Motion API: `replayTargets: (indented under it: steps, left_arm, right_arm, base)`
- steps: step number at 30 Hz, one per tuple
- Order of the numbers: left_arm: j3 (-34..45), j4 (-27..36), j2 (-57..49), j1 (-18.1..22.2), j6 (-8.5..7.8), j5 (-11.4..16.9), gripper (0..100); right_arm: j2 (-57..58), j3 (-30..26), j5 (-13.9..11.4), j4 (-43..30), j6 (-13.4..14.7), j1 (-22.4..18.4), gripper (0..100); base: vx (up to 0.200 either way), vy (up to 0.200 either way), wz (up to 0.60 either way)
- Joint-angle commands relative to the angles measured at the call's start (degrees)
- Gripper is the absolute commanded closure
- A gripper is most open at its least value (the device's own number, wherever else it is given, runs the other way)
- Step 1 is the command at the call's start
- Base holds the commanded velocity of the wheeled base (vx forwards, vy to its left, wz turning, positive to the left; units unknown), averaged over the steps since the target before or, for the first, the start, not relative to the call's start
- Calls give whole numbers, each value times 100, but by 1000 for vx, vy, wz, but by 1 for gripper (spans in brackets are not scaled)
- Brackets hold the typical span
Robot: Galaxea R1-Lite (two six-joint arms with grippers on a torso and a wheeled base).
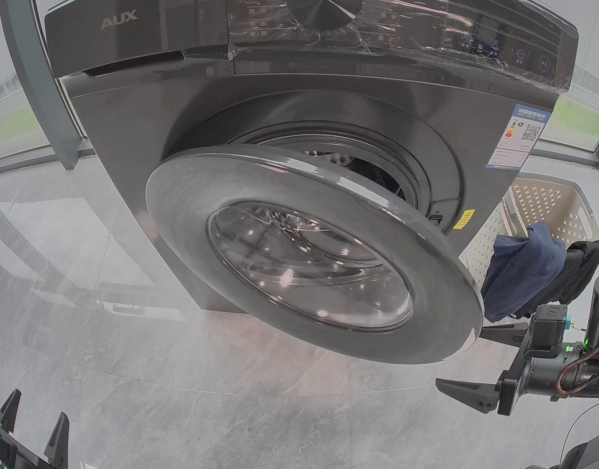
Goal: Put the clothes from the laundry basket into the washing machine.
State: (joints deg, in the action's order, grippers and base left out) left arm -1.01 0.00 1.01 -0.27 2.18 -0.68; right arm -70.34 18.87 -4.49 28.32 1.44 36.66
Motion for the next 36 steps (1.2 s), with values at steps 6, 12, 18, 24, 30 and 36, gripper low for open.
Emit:
replayTargets:
  steps: [6,12,18,24,30,36]
  left_arm:
    - [92,0,-75,0,-7,-2,0]
    - [92,0,-75,0,2,-2,0]
    - [92,0,-75,0,10,-2,0]
    - [84,0,-75,0,10,-2,0]
    - [84,0,-75,0,10,-2,0]
    - [92,0,-75,0,2,-2,0]
  right_arm:
    - [-155,328,62,25,23,-203,0]
    - [-613,512,0,33,23,-185,0]
    - [-639,380,-8,25,199,228,0]
    - [-340,46,36,-2,357,281,0]
    - [64,-850,106,-37,243,-53,0]
    - [-191,-639,115,16,-30,-1284,0]
  base:
    - [0,0,0]
    - [-167,0,0]
    - [-33,0,0]
    - [0,0,0]
    - [0,0,0]
    - [0,0,0]
